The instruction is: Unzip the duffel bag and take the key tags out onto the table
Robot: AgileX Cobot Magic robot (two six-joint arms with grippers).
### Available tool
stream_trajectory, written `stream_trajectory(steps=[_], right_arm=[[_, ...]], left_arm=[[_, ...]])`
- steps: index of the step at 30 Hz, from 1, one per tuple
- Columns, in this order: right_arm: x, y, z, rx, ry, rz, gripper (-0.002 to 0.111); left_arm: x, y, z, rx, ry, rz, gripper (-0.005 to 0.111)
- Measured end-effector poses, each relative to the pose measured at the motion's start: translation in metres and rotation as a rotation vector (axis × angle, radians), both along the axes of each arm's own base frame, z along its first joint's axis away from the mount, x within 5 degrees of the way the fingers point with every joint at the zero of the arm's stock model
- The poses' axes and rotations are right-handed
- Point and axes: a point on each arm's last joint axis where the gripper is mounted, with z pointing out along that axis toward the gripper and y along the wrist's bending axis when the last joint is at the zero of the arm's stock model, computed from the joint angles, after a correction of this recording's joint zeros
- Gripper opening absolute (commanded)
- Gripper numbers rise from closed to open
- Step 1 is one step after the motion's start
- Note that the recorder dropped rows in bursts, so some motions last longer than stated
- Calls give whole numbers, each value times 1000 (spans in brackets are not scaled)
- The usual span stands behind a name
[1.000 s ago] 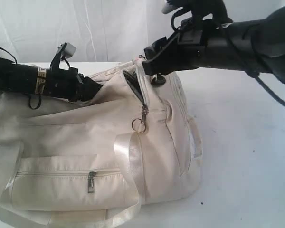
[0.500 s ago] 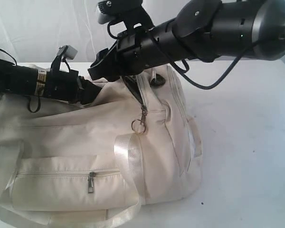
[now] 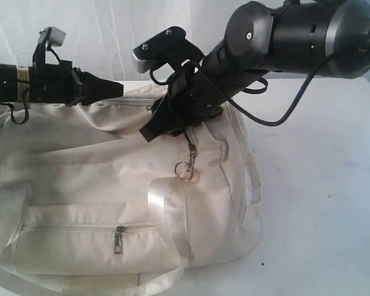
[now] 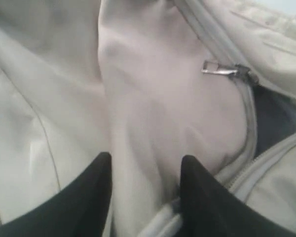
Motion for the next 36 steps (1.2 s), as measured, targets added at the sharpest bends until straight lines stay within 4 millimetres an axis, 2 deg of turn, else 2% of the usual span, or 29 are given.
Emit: stream_trajectory(steps=[1,2,4,7,9,11,12,19,29,36], right_arm=[[-1,-1,-1,-12,13,4,38],[-2,-1,-2,-20,22,9,29],[-4,-2,-3,-39,41,16,21],[-6,-3,-5,-60,69,27,20],[-7,-4,-5,-67,78,31,20],[-7,-4,-5,-69,78,32,20],[-7,-4,-5,-66,74,30,20],[-5,-3,-4,-50,54,20,20],[-4,-2,-3,-41,42,15,20],[-3,-2,-3,-40,40,14,20]], left_arm=[[0,1,1,1,-8,1,39],[0,-1,2,1,-13,-3,39],[-3,-10,2,5,-24,-28,39],[-9,-34,0,40,-56,-80,39],[-11,-42,-3,94,-87,-102,48],[-13,-43,-7,151,-108,-130,62],[-13,-43,-8,173,-128,-141,65],[-14,-47,-10,246,-268,-193,65],[-14,-75,-17,436,-428,-171,53],[-11,-75,-16,498,-451,-115,35]])
